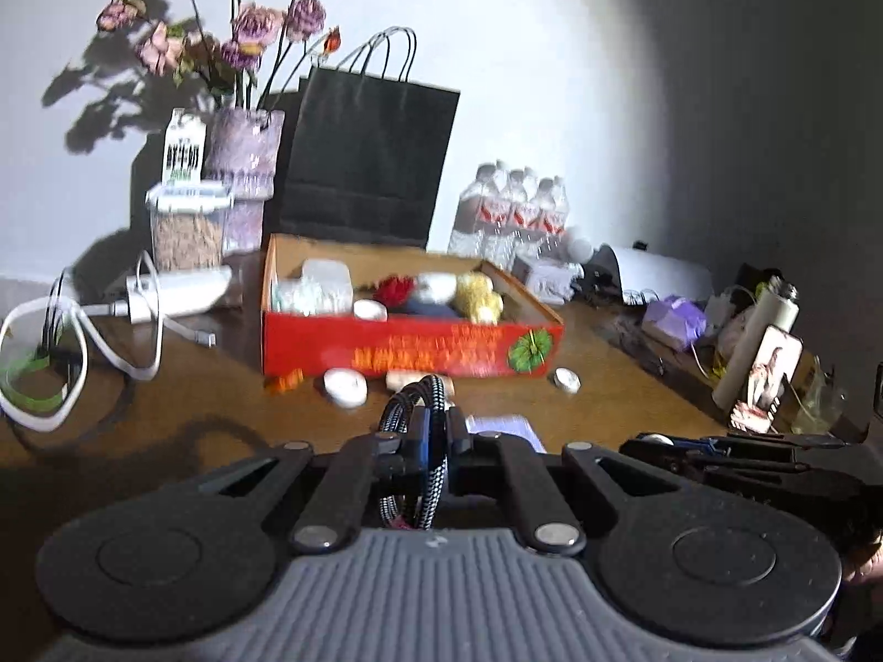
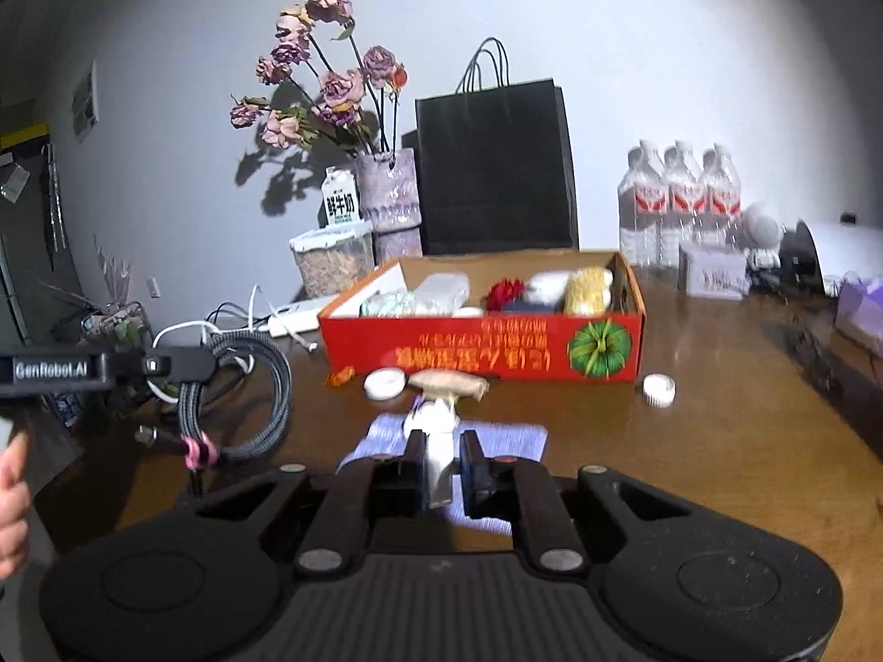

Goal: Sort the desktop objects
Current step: 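Carry the cable and white item into the cardboard box and open both tools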

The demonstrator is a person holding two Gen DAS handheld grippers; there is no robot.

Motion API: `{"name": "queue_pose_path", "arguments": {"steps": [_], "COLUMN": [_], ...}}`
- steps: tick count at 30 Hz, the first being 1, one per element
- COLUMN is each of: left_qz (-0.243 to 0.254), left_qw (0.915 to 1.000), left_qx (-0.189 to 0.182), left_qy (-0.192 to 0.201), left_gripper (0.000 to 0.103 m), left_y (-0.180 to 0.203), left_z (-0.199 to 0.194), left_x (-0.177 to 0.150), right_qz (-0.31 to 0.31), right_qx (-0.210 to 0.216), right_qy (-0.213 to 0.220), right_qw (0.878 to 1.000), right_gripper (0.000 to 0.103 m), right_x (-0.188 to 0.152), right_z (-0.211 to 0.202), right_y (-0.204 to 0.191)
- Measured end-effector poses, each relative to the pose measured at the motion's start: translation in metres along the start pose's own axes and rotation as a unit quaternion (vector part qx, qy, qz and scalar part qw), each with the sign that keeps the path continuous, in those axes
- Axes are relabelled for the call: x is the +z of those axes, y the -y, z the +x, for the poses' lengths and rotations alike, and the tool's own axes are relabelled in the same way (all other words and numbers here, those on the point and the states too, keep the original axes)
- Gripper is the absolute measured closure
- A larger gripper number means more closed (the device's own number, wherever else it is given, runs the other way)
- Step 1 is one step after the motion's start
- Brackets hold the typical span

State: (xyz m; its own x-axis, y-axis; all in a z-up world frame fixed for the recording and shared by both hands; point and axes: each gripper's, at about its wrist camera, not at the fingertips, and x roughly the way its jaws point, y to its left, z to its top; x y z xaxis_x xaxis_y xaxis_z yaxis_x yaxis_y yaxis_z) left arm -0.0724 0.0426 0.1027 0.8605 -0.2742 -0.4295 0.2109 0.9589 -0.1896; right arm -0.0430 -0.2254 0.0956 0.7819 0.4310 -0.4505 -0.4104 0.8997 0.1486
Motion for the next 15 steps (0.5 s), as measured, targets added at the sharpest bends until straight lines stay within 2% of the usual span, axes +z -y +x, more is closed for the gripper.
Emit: {"name": "queue_pose_path", "arguments": {"steps": [4,7,9,11,15], "left_qz": [0.023,0.024,0.025,0.020,-0.009], "left_qw": [0.9990,0.9979,0.9977,0.9984,0.9974], "left_qx": [0.018,0.036,0.045,0.049,0.067], "left_qy": [0.034,0.048,0.043,0.020,-0.023], "left_gripper": [0.097,0.097,0.097,0.097,0.097], "left_y": [-0.012,-0.028,-0.039,-0.052,-0.083], "left_z": [0.026,0.065,0.098,0.139,0.219], "left_x": [0.050,0.100,0.127,0.150,0.176], "right_qz": [-0.019,-0.020,-0.020,-0.007,0.015], "right_qx": [0.002,0.017,0.022,0.030,0.036], "right_qy": [0.011,0.016,0.009,-0.006,-0.053], "right_qw": [1.000,1.000,1.000,1.000,0.998], "right_gripper": [0.092,0.092,0.092,0.092,0.092], "right_x": [0.043,0.082,0.108,0.130,0.165], "right_z": [0.032,0.069,0.101,0.137,0.214], "right_y": [0.006,0.013,0.016,0.021,0.034]}}
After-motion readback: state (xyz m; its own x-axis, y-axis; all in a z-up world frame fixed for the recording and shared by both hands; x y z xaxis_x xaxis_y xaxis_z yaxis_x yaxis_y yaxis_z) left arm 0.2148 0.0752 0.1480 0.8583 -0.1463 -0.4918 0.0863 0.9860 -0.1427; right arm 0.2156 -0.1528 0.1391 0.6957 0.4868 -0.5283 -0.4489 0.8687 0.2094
